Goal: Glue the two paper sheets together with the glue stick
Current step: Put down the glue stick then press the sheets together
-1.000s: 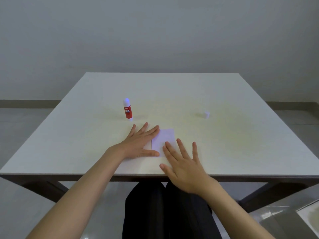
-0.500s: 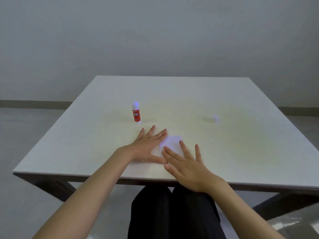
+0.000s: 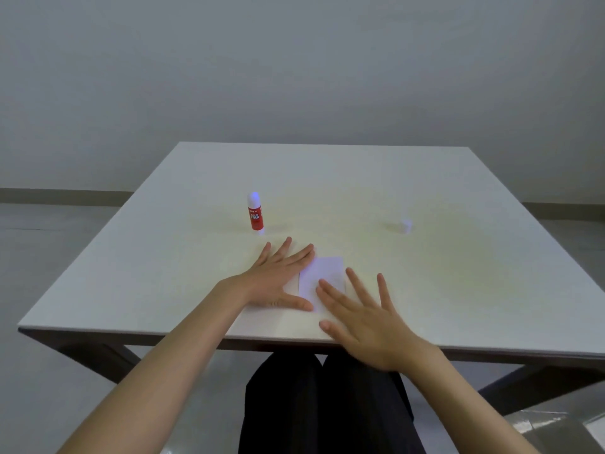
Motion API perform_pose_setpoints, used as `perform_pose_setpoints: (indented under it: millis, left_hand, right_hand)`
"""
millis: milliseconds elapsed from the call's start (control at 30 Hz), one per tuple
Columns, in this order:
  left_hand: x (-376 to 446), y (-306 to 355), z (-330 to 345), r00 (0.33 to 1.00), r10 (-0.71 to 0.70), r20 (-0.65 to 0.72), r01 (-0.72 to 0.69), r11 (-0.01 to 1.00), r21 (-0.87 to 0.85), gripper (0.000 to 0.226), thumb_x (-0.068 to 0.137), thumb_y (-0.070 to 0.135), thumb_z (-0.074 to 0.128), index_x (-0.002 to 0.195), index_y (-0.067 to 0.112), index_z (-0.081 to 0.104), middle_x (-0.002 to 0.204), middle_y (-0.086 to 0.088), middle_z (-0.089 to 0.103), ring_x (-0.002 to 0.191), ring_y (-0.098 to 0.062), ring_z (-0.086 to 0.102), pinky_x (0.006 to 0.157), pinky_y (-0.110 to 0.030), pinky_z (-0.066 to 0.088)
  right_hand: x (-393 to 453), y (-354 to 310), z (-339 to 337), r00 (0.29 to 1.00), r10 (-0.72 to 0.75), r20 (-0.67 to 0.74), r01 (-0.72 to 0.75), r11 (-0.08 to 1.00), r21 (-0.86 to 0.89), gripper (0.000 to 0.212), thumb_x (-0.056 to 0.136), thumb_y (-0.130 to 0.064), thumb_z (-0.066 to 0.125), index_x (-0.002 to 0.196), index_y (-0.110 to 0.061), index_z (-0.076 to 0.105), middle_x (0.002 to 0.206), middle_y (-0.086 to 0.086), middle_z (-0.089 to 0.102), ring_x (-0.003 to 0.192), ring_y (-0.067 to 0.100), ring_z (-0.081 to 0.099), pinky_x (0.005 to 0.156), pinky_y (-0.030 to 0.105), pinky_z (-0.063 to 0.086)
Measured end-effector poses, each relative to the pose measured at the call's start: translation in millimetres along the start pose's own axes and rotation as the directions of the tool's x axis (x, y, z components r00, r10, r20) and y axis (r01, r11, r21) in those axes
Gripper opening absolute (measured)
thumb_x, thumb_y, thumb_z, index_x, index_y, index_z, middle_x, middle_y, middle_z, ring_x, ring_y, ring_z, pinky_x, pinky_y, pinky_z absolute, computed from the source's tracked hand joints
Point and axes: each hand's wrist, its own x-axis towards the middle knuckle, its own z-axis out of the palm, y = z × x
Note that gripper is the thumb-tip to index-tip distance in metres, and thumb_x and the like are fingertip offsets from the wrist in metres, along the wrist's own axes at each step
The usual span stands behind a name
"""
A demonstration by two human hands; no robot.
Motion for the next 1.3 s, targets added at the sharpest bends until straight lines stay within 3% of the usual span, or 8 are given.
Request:
perform_pose_setpoints:
  millis: [167, 367, 500, 667, 767, 933, 1100, 1300]
  left_hand:
    - [-0.6, 1.8, -1.1, 1.000, -0.013, 0.018, 0.013, 1.000, 0.016, 0.107, 0.075, 0.076, 0.045, 0.149, 0.028, -0.015, 0.156, 0.019, -0.021, 0.141, -0.015, -0.031, 0.113, -0.043, -0.023]
    - [-0.3, -0.3, 2.7, 1.000, 0.007, -0.002, -0.007, 1.000, -0.007, 0.107, 0.074, 0.078, 0.044, 0.149, 0.030, -0.016, 0.145, 0.027, -0.029, 0.138, -0.010, -0.034, 0.112, -0.041, -0.023]
    - [-1.6, -0.7, 2.1, 0.999, 0.002, -0.042, -0.001, 1.000, 0.018, 0.105, 0.075, 0.077, 0.043, 0.150, 0.029, -0.013, 0.148, 0.025, -0.028, 0.139, -0.010, -0.034, 0.114, -0.041, -0.022]
    - [-7.1, 2.8, 3.9, 0.980, 0.022, -0.198, 0.010, 0.987, 0.159, 0.102, 0.072, 0.082, 0.035, 0.152, 0.026, 0.004, 0.157, 0.021, -0.011, 0.142, -0.009, -0.029, 0.114, -0.042, -0.023]
    - [-10.6, 4.4, 5.6, 0.978, -0.029, -0.207, 0.057, 0.990, 0.130, 0.097, 0.074, 0.079, 0.037, 0.152, 0.027, 0.009, 0.159, 0.019, 0.001, 0.142, -0.007, -0.024, 0.113, -0.043, -0.024]
    - [-8.8, 4.8, 1.6, 0.982, -0.056, -0.179, 0.081, 0.987, 0.139, 0.097, 0.076, 0.078, 0.038, 0.152, 0.026, 0.008, 0.159, 0.020, 0.003, 0.145, -0.009, -0.020, 0.114, -0.045, -0.022]
    - [-8.4, 5.0, -2.1, 0.984, -0.021, -0.179, 0.068, 0.962, 0.263, 0.100, 0.073, 0.083, 0.029, 0.152, 0.024, 0.009, 0.160, 0.018, 0.005, 0.147, -0.011, -0.015, 0.115, -0.047, -0.018]
    - [-8.1, 7.7, 1.1, 0.983, -0.056, -0.174, 0.098, 0.964, 0.249, 0.101, 0.073, 0.084, 0.028, 0.152, 0.024, 0.009, 0.160, 0.017, 0.002, 0.147, -0.011, -0.014, 0.115, -0.049, -0.017]
  right_hand:
    - [21.5, 15.7, -17.1, 0.989, 0.146, 0.030, -0.144, 0.988, -0.054, 0.063, 0.095, -0.058, 0.006, 0.150, -0.032, -0.010, 0.158, -0.020, -0.015, 0.144, 0.020, -0.027, 0.112, 0.055, -0.022]
    - [-3.1, -2.1, 1.0, 0.999, -0.040, -0.013, 0.040, 0.999, 0.023, 0.074, 0.084, -0.068, -0.004, 0.151, -0.037, -0.004, 0.158, -0.024, -0.009, 0.141, 0.013, -0.033, 0.107, 0.047, -0.032]
    - [10.6, 12.8, -10.0, 0.999, 0.034, 0.034, -0.034, 0.999, 0.002, 0.059, 0.095, -0.056, 0.006, 0.149, -0.039, -0.010, 0.156, -0.027, -0.014, 0.144, 0.018, -0.027, 0.111, 0.052, -0.024]
    - [17.6, 13.7, -6.2, 0.999, 0.042, 0.015, -0.042, 0.999, -0.014, 0.061, 0.096, -0.056, 0.008, 0.149, -0.036, -0.013, 0.155, -0.024, -0.019, 0.144, 0.019, -0.027, 0.111, 0.051, -0.024]
    - [14.9, 11.4, -2.4, 0.997, 0.070, -0.020, -0.071, 0.997, -0.031, 0.062, 0.096, -0.055, 0.009, 0.150, -0.033, -0.013, 0.158, -0.020, -0.018, 0.145, 0.020, -0.026, 0.111, 0.051, -0.024]
    - [10.3, 5.6, -3.3, 0.991, 0.122, -0.049, -0.124, 0.990, -0.063, 0.065, 0.095, -0.057, 0.010, 0.152, -0.029, -0.007, 0.160, -0.017, -0.013, 0.146, 0.022, -0.023, 0.111, 0.053, -0.022]
    - [27.6, 3.5, -8.8, 0.999, -0.026, 0.038, 0.027, 0.999, -0.043, 0.068, 0.090, -0.063, 0.004, 0.151, -0.034, -0.007, 0.159, -0.019, -0.011, 0.144, 0.020, -0.027, 0.108, 0.053, -0.027]
    - [44.6, 22.7, -21.9, 0.989, 0.147, 0.008, -0.145, 0.984, -0.104, 0.064, 0.097, -0.055, 0.011, 0.151, -0.028, -0.010, 0.160, -0.016, -0.014, 0.146, 0.025, -0.023, 0.111, 0.056, -0.021]
